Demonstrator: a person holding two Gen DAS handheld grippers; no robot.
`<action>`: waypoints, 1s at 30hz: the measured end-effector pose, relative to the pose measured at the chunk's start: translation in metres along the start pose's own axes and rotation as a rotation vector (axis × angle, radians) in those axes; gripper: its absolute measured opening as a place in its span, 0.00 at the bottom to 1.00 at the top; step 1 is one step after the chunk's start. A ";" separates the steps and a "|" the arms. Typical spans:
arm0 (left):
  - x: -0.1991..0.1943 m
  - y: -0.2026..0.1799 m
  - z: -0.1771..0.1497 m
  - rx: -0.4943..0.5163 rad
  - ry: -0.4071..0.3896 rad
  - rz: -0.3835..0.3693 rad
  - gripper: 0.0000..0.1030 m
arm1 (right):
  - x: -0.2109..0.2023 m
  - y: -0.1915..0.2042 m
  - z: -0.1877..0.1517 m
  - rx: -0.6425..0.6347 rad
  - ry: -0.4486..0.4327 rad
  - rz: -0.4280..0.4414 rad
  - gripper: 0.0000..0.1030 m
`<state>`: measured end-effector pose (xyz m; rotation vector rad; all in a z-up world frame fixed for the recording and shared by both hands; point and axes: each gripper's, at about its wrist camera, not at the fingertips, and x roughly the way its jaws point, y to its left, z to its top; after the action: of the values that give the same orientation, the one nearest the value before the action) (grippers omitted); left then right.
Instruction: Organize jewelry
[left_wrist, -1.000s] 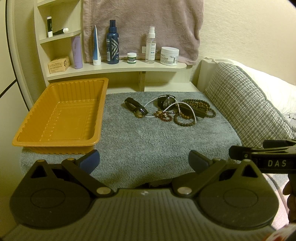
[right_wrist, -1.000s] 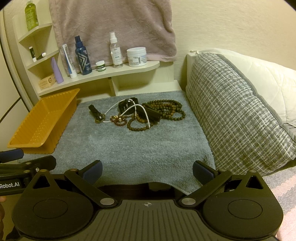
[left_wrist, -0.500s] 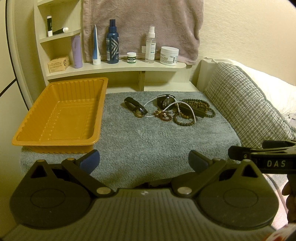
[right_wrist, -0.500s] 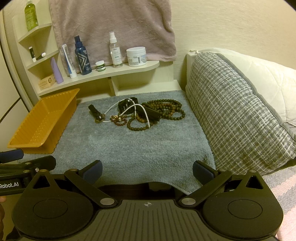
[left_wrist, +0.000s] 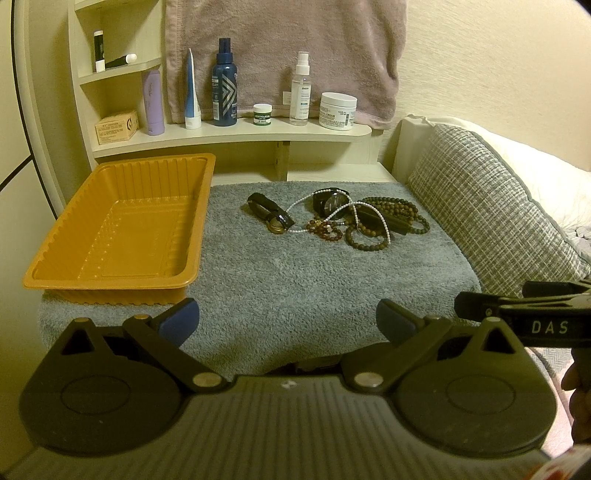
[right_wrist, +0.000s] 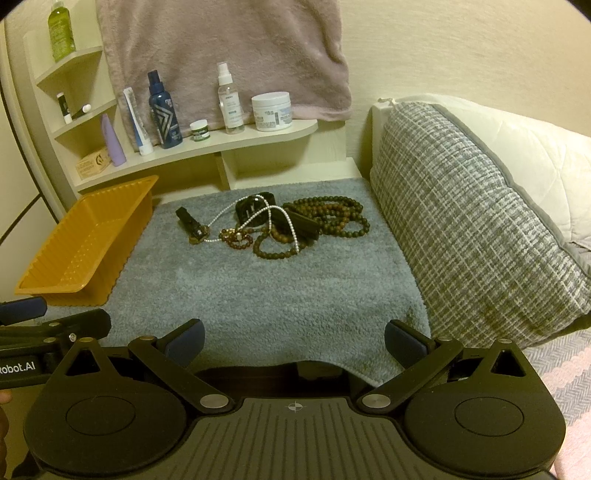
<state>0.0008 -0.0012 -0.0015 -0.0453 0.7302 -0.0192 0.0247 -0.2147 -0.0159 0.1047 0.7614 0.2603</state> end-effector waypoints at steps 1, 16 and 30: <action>0.000 0.000 0.000 0.000 0.000 -0.001 0.98 | 0.000 0.000 0.000 0.000 0.000 0.000 1.00; 0.000 -0.002 -0.002 -0.002 -0.001 -0.003 0.98 | 0.000 0.000 0.001 0.001 0.000 0.001 1.00; -0.008 0.072 0.018 -0.204 -0.073 -0.037 0.97 | 0.009 0.008 0.019 -0.036 -0.063 0.047 1.00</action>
<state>0.0070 0.0719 0.0132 -0.2530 0.6563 0.0218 0.0424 -0.2051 -0.0071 0.0960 0.6917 0.3140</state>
